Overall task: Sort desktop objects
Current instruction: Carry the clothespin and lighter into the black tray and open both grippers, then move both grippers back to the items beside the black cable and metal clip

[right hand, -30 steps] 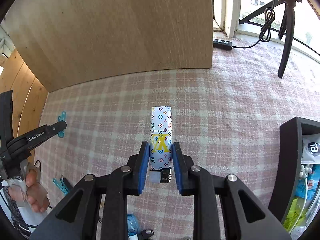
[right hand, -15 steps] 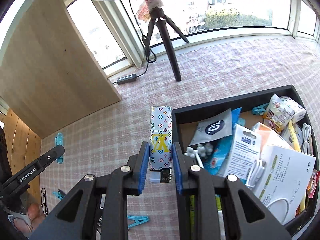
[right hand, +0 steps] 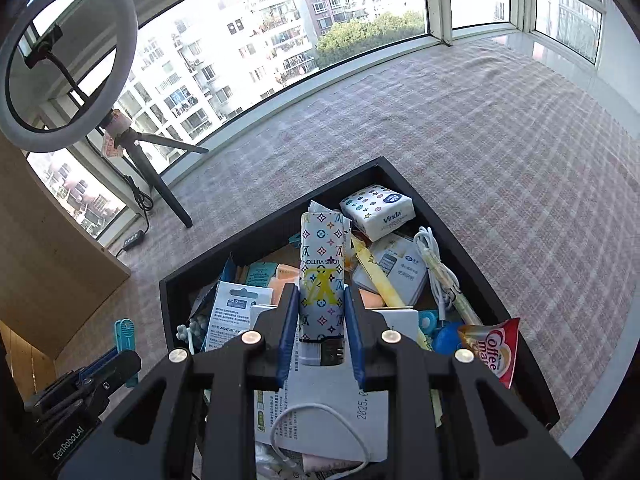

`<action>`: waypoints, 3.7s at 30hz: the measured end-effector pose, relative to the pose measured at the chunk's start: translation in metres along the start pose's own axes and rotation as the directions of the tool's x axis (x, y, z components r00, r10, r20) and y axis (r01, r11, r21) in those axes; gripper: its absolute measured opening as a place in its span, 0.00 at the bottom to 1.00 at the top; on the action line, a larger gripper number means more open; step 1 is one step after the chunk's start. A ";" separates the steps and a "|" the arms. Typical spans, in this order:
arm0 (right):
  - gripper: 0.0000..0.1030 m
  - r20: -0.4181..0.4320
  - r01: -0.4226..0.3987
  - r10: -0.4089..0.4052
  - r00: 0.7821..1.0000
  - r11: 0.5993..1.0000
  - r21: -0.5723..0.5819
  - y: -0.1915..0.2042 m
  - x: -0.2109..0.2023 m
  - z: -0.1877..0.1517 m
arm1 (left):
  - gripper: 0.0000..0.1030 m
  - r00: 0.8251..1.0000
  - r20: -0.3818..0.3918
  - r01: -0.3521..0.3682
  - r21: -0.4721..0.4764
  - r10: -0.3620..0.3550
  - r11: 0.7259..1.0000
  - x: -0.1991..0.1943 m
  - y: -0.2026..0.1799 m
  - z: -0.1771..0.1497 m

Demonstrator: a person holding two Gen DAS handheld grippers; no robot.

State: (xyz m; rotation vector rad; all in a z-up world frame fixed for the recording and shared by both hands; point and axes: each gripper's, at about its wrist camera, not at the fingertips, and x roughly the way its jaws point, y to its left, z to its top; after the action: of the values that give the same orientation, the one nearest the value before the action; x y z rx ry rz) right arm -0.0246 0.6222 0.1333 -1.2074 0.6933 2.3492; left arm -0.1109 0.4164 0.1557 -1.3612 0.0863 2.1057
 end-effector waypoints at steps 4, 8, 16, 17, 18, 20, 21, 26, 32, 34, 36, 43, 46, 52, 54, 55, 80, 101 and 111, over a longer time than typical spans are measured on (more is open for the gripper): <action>0.31 0.043 -0.004 0.003 0.999 1.000 0.030 -0.007 -0.009 0.007 | 0.54 1.000 -0.019 0.006 0.024 -0.006 1.000 0.010 -0.016 0.010; 0.46 0.053 -0.040 0.037 0.998 0.998 0.057 -0.011 -0.016 0.012 | 0.54 1.000 0.010 -0.006 0.005 0.006 1.000 0.003 -0.007 0.013; 0.46 0.049 -0.062 0.061 0.997 0.998 0.020 0.006 -0.019 0.008 | 0.53 0.998 0.024 -0.052 -0.064 0.053 0.997 -0.013 0.035 0.008; 0.46 0.042 -0.069 0.069 0.997 0.998 0.011 0.011 -0.019 0.006 | 0.53 0.998 0.025 -0.060 -0.074 0.062 0.995 -0.017 0.042 0.007; 0.46 0.037 -0.081 0.081 0.996 0.997 0.002 0.015 -0.018 0.003 | 0.53 0.997 0.029 -0.068 -0.083 0.070 0.994 -0.021 0.048 0.005; 0.46 0.028 -0.101 0.102 0.994 0.995 -0.021 0.027 -0.018 -0.002 | 0.53 0.995 0.038 -0.086 -0.104 0.090 0.991 -0.031 0.061 -0.001; 0.46 0.023 -0.107 0.108 0.994 0.994 -0.034 0.034 -0.018 -0.004 | 0.53 0.994 0.043 -0.094 -0.113 0.100 0.989 -0.036 0.068 -0.004; 0.46 -0.009 -0.157 0.158 0.987 0.978 -0.134 0.074 -0.022 -0.020 | 0.53 0.983 0.070 -0.158 -0.168 0.172 0.973 -0.068 0.108 -0.026; 0.46 -0.076 -0.223 0.210 0.975 0.942 -0.252 0.125 -0.019 -0.054 | 0.53 0.959 0.059 -0.245 -0.309 0.275 0.919 -0.100 0.171 -0.064; 0.46 -0.106 -0.242 0.221 0.970 0.927 -0.286 0.141 -0.016 -0.067 | 0.52 0.954 0.035 -0.266 -0.361 0.298 0.894 -0.105 0.194 -0.081; 0.46 -0.142 -0.260 0.225 0.964 0.906 -0.332 0.159 -0.011 -0.082 | 0.53 0.948 0.013 -0.285 -0.409 0.318 0.867 -0.110 0.215 -0.099; 0.46 -0.270 -0.336 0.230 0.935 0.821 -0.462 0.203 0.004 -0.142 | 0.52 0.936 -0.067 -0.325 -0.538 0.345 0.778 -0.119 0.267 -0.162; 0.46 -0.317 -0.362 0.224 0.922 0.788 -0.497 0.213 0.008 -0.165 | 0.52 0.932 -0.087 -0.335 -0.574 0.351 0.747 -0.121 0.279 -0.186; 0.46 -0.356 -0.368 0.177 0.917 0.720 -0.589 0.223 0.012 -0.205 | 0.50 0.936 -0.128 -0.334 -0.618 0.328 0.712 -0.118 0.288 -0.226; 0.46 -0.364 -0.355 0.150 0.919 0.718 -0.599 0.221 0.018 -0.213 | 0.48 0.939 -0.137 -0.331 -0.616 0.317 0.714 -0.114 0.283 -0.232; 0.46 -0.367 -0.349 0.141 0.919 0.722 -0.598 0.219 0.021 -0.214 | 0.48 0.939 -0.141 -0.332 -0.608 0.313 0.721 -0.111 0.280 -0.234; 0.46 -0.346 -0.282 0.109 0.932 0.820 -0.499 0.188 0.005 -0.202 | 0.42 0.957 -0.111 -0.291 -0.369 0.269 0.883 -0.132 0.241 -0.218; 0.42 -0.442 -0.245 0.043 0.896 0.878 -0.410 0.198 0.075 -0.210 | 0.32 0.916 -0.208 -0.384 -0.203 0.344 0.900 -0.057 0.241 -0.208; 0.41 -0.509 -0.303 0.128 0.851 0.911 -0.279 0.189 0.090 -0.189 | 0.32 0.925 -0.188 -0.356 -0.128 0.330 0.926 -0.058 0.229 -0.211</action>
State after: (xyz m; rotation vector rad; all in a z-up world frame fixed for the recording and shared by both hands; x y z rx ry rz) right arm -0.0603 0.3708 0.0093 -2.0199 0.5984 2.4415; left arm -0.0469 0.1262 0.0449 -1.7192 0.2456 2.3230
